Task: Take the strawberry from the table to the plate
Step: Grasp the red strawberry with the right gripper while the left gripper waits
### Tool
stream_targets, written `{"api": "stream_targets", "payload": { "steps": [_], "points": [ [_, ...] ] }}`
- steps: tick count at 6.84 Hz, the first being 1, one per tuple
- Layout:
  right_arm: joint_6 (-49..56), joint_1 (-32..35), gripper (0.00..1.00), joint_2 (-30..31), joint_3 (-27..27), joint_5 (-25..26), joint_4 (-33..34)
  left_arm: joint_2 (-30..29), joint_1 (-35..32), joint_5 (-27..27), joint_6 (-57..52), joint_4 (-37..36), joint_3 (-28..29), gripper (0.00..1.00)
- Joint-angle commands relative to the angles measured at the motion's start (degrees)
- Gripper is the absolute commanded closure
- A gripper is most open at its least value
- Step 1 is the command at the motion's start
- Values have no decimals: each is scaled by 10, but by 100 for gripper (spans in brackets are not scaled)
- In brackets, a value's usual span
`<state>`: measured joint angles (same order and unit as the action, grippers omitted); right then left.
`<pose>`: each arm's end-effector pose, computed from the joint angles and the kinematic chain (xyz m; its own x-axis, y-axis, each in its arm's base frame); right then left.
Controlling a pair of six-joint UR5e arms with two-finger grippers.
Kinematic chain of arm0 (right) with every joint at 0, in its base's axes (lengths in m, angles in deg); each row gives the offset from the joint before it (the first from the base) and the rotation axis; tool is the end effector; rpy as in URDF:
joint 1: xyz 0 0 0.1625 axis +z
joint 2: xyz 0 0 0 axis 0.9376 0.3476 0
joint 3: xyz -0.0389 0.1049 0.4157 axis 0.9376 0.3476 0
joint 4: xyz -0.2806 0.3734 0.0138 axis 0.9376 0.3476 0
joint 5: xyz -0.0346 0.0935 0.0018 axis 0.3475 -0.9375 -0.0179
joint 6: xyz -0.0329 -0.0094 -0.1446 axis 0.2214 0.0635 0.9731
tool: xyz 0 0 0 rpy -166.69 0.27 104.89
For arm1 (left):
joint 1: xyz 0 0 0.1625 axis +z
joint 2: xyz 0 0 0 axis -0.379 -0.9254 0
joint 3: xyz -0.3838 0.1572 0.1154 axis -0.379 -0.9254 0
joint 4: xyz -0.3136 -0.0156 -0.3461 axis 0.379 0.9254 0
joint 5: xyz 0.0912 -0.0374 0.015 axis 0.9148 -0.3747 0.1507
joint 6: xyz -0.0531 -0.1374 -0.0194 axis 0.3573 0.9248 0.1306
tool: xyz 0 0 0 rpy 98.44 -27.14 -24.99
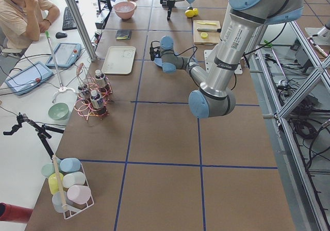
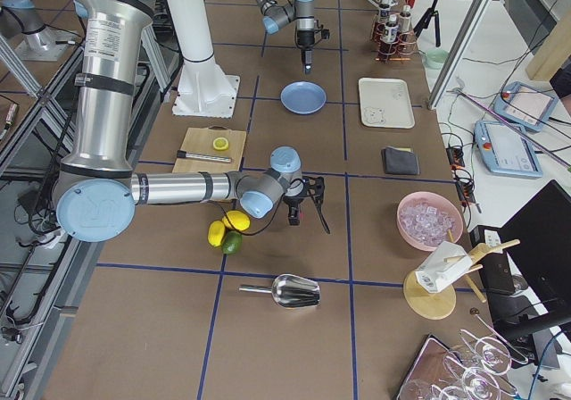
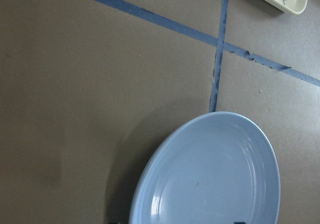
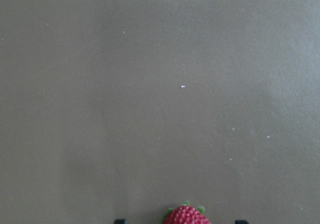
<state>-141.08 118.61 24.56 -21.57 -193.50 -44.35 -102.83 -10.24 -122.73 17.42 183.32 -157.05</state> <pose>-0.3028 -0.4487 0.6608 0.6829 0.0375 0.7295 -0.1275 0.9895 0.0685 0.5960 -0.4631 0.2620 0.2278 -0.1222 -0.9660 0.1365 0.9863 -0.0926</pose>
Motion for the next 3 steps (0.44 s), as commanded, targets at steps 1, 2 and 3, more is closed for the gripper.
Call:
{"api": "stream_targets", "payload": {
  "steps": [1,2,3],
  "points": [
    [0,0,90,1,1,0,0,12,-1,0,0,0,-9,18],
    [0,0,100,1,1,1,0,13,0,0,0,0,-9,18],
    [1,1,100,1,-4,1,-1,13,-1,0,0,0,-9,18]
  ]
}}
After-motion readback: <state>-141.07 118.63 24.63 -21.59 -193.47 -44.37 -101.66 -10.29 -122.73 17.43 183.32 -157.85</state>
